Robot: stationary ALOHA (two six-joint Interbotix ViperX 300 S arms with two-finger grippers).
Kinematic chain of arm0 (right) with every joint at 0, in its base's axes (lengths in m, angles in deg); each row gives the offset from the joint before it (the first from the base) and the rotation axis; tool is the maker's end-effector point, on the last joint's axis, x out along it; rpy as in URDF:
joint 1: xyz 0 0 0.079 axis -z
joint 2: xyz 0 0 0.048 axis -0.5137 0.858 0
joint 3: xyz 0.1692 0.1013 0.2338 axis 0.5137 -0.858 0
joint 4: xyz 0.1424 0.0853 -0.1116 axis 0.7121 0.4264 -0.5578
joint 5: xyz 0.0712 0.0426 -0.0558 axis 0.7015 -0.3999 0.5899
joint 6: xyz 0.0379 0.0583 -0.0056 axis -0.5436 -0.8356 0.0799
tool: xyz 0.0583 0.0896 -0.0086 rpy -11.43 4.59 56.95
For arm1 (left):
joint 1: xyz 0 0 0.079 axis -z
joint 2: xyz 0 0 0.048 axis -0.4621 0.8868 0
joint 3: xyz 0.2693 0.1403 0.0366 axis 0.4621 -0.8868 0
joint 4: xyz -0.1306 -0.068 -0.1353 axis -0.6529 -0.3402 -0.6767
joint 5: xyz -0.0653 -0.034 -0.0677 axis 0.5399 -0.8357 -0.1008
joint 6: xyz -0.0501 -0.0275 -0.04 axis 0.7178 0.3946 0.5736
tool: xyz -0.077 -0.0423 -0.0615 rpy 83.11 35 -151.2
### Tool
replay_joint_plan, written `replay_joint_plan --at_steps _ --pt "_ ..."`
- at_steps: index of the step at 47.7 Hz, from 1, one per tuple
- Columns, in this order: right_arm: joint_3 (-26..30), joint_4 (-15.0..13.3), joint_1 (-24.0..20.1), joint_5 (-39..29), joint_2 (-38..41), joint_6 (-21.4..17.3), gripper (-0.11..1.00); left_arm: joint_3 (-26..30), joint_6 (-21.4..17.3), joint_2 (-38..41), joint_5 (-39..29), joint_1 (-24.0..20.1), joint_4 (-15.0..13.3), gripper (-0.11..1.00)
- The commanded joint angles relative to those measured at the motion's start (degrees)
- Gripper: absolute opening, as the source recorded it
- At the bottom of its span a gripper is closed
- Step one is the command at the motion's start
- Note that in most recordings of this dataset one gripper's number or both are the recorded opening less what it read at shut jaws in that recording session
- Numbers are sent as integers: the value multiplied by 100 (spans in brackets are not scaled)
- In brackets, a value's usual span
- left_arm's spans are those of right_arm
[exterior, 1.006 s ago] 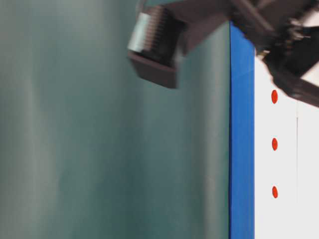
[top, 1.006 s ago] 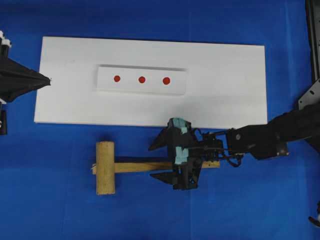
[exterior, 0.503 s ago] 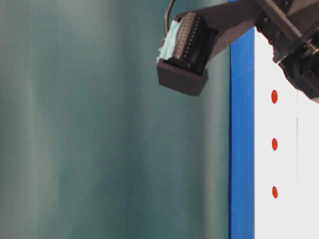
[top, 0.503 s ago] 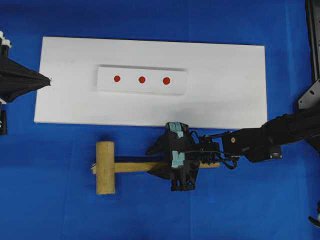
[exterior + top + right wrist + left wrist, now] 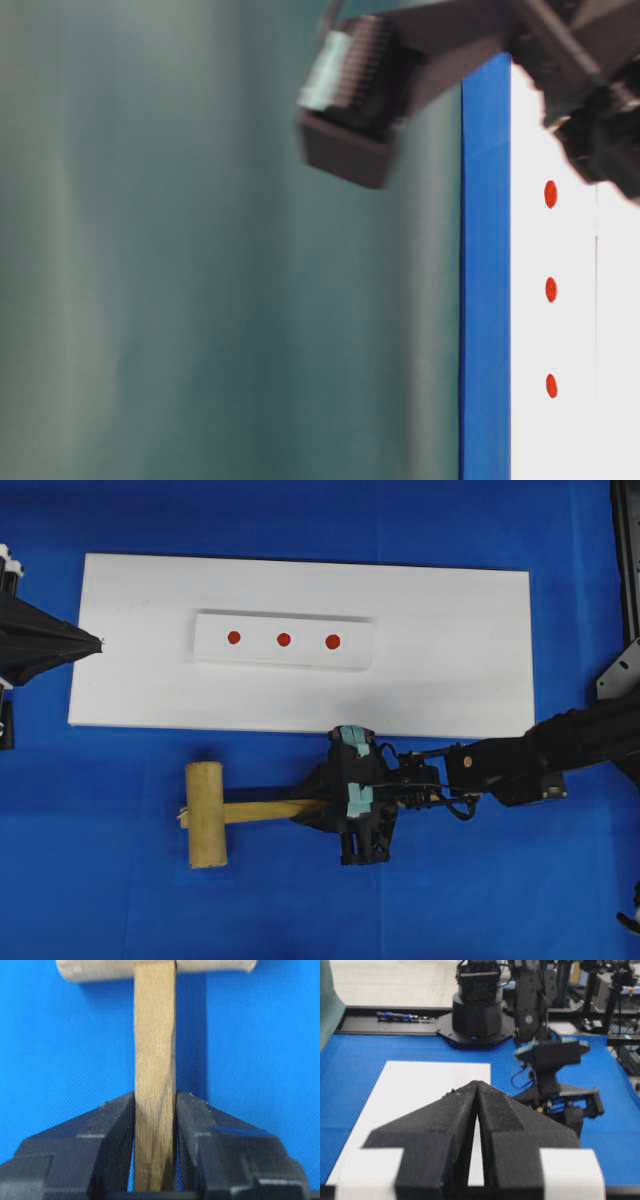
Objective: Hit the mark with a hammer.
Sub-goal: 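Lift the mallet with the right gripper and swing it over the board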
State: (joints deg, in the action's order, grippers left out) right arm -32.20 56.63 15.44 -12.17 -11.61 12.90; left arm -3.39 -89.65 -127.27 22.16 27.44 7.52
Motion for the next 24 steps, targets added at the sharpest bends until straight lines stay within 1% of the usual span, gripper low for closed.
replay_joint_plan --at_steps 1,9,18,24 --pt "0 -9 0 -70 -598 18 10 44 9 18 18 9 -9 0" --pt "-141 -26 53 -483 -1354 70 10 44 9 9 18 18 -9 0" --pt "-149 -18 132 -1099 -2197 378 10 44 9 9 18 18 -9 0" --pt "-149 -26 167 -1310 -2487 545 10 44 18 9 26 18 -9 0"
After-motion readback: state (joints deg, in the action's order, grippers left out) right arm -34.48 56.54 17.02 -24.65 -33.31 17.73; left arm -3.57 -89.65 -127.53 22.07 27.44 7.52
